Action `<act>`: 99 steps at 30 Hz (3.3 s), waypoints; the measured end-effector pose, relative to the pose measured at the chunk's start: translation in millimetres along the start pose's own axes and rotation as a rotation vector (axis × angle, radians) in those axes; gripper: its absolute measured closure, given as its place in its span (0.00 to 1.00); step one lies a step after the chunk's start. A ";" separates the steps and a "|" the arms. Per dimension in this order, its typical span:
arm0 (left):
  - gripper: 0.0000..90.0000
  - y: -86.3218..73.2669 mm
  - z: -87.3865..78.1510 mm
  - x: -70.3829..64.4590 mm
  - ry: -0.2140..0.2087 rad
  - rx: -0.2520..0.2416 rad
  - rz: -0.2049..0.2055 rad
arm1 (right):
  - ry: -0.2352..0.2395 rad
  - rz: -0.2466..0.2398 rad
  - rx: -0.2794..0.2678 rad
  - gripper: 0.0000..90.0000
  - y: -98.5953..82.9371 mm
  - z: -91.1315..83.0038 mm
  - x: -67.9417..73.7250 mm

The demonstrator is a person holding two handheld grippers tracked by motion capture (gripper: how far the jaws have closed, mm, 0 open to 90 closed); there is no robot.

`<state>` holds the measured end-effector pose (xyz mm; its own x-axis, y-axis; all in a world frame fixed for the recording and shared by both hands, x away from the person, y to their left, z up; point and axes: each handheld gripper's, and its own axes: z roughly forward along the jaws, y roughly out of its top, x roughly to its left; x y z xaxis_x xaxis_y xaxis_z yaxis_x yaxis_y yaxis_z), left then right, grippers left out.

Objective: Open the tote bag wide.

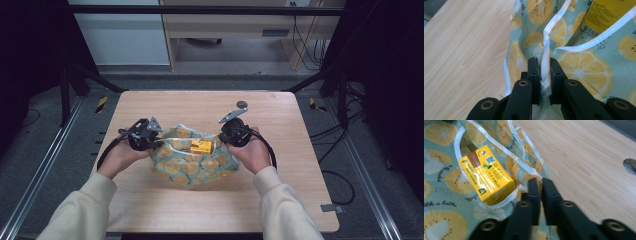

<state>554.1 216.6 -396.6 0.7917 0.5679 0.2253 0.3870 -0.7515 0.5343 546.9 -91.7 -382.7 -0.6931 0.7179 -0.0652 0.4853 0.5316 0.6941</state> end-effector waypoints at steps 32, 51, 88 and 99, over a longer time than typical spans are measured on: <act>0.95 -0.1 -56.4 -21.3 0.014 -0.153 0.029 | 0.023 -0.032 -0.223 1.00 -29.6 -74.9 16.0; 0.95 -13.4 -55.6 -43.1 -0.053 -0.146 0.065 | 0.055 -0.059 -0.193 1.00 -61.9 -84.3 25.2; 0.95 -51.3 6.2 -92.9 -0.174 -0.028 0.112 | 0.055 -0.029 -0.085 0.65 -54.9 -37.3 22.3; 0.95 -52.9 11.9 -89.6 -0.165 -0.025 0.108 | 0.051 -0.006 0.046 0.89 -44.3 11.1 16.0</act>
<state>468.4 201.4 -454.8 0.8956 0.4200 0.1468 0.2852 -0.7952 0.5350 520.2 -98.8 -422.4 -0.7213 0.6918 -0.0318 0.5044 0.5563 0.6604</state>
